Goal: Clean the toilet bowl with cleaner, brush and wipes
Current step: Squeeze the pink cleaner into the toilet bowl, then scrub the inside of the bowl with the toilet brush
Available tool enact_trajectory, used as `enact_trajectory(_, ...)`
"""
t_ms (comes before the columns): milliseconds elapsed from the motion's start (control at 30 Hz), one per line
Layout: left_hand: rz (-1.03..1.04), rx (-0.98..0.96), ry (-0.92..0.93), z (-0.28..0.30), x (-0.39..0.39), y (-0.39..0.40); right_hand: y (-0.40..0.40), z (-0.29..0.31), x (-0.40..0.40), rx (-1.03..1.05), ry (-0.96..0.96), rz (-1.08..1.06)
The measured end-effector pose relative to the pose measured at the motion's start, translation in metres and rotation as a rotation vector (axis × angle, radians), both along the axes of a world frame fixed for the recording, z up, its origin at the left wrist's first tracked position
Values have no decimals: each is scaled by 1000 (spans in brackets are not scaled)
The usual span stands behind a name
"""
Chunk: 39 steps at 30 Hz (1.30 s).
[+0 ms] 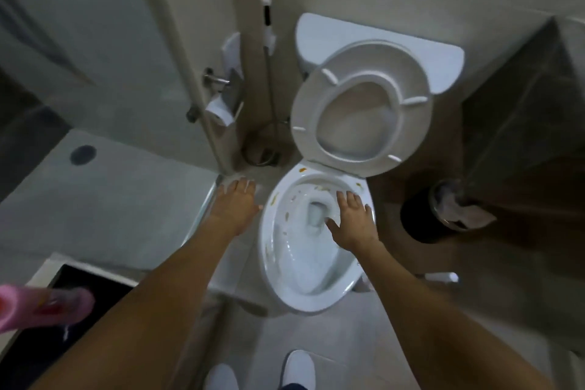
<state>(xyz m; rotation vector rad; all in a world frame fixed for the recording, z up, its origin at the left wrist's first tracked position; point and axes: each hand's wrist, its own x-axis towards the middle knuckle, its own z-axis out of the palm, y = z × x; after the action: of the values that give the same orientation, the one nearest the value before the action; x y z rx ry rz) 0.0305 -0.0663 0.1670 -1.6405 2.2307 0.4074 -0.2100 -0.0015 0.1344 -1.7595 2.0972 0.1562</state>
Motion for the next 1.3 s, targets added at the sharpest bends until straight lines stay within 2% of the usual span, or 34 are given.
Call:
enact_trajectory(333,-298,33,27,-6,-127,-33,28,-5,-98,82,34,-280)
enact_trajectory(767,-703,32,-50,-27,-196,-64,71,-25,-124,102,24,-612)
enact_trajectory(900,-771,-4,-98,-37,-220,-72,95,-40,-139,93,67,-655)
enact_trajectory(1300,-1015,-232,-34,-26,-329,-89,120,-87,-189,156,66,-701)
